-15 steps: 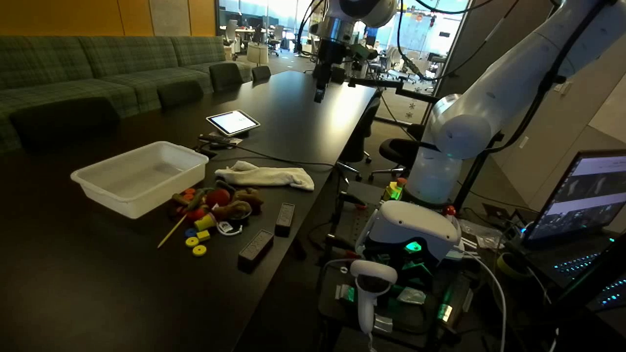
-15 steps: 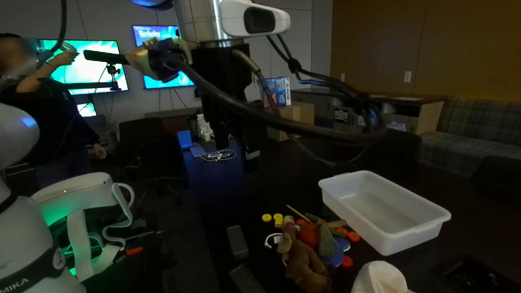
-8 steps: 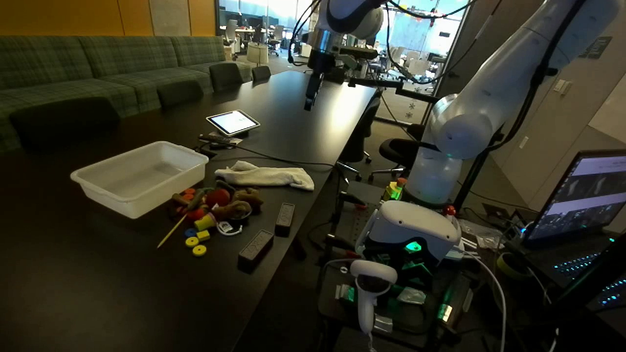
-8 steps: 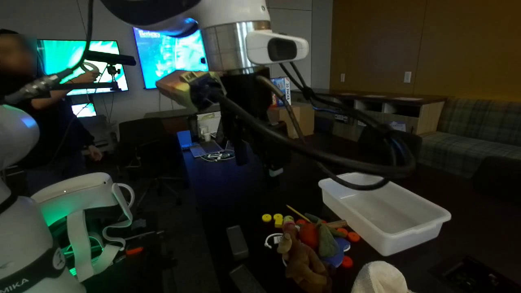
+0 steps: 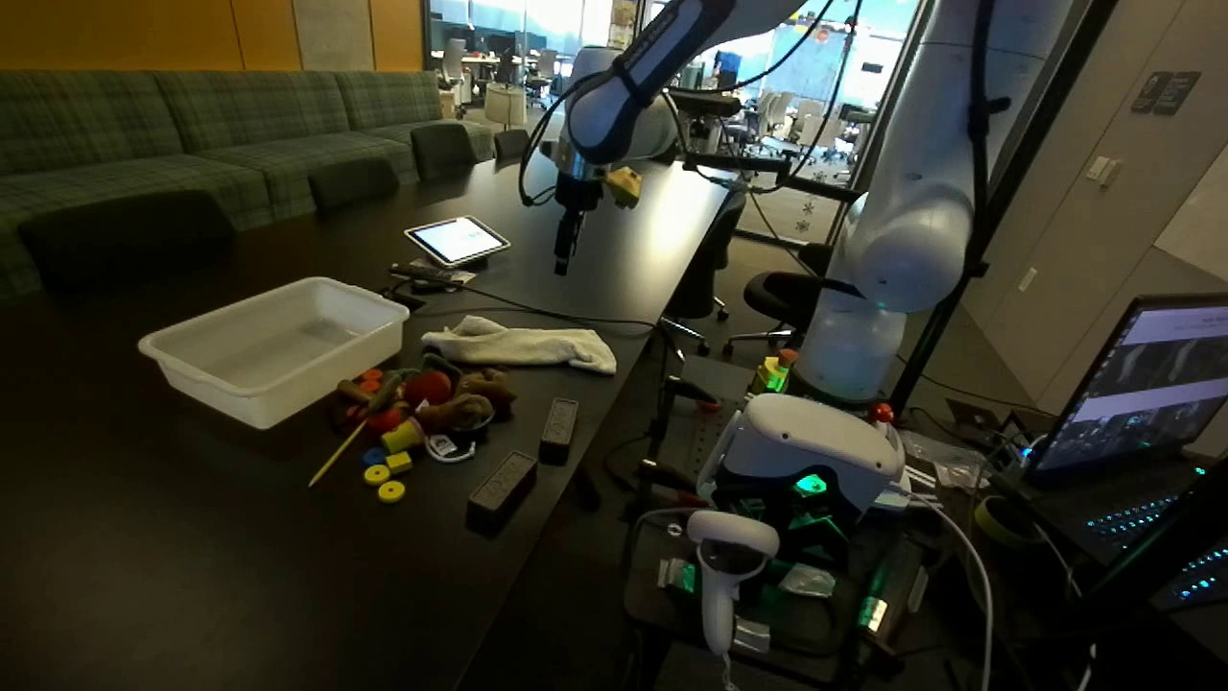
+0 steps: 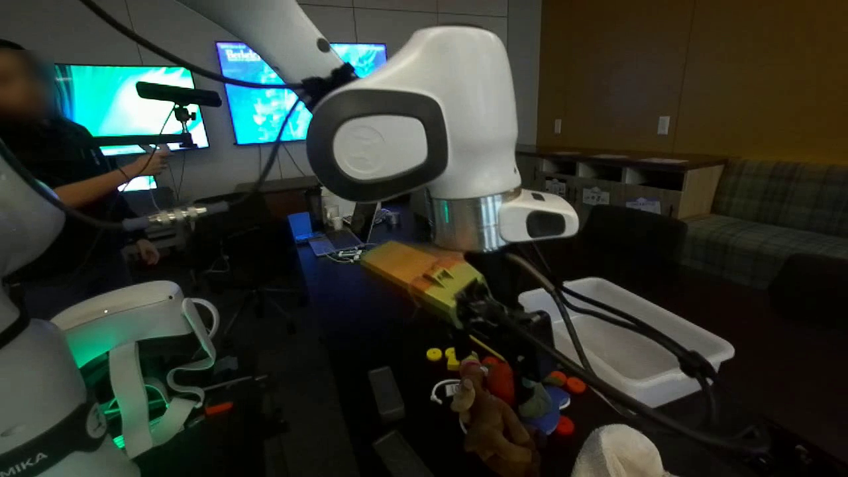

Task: Use the white towel to move the objects to the left, then put the towel in the bowl

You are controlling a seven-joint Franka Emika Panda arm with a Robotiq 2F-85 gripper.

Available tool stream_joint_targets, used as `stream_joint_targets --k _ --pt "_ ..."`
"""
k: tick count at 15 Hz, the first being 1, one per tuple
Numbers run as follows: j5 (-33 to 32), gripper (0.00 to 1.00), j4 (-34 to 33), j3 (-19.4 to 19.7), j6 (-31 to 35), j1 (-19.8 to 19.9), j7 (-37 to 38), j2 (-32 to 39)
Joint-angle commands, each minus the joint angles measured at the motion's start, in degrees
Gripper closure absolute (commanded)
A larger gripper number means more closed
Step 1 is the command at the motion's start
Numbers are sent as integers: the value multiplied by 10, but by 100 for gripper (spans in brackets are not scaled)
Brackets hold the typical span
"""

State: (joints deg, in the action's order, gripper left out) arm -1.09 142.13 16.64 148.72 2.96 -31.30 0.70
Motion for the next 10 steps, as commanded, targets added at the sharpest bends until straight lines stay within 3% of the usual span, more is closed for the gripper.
stream_joint_targets --k 1,5,10 --pt "79 0 -102 -37 29 52 -84 143" --pt "134 0 -198 -97 6 143 -129 248" --pt "148 0 -303 -136 -16 215 -82 360"
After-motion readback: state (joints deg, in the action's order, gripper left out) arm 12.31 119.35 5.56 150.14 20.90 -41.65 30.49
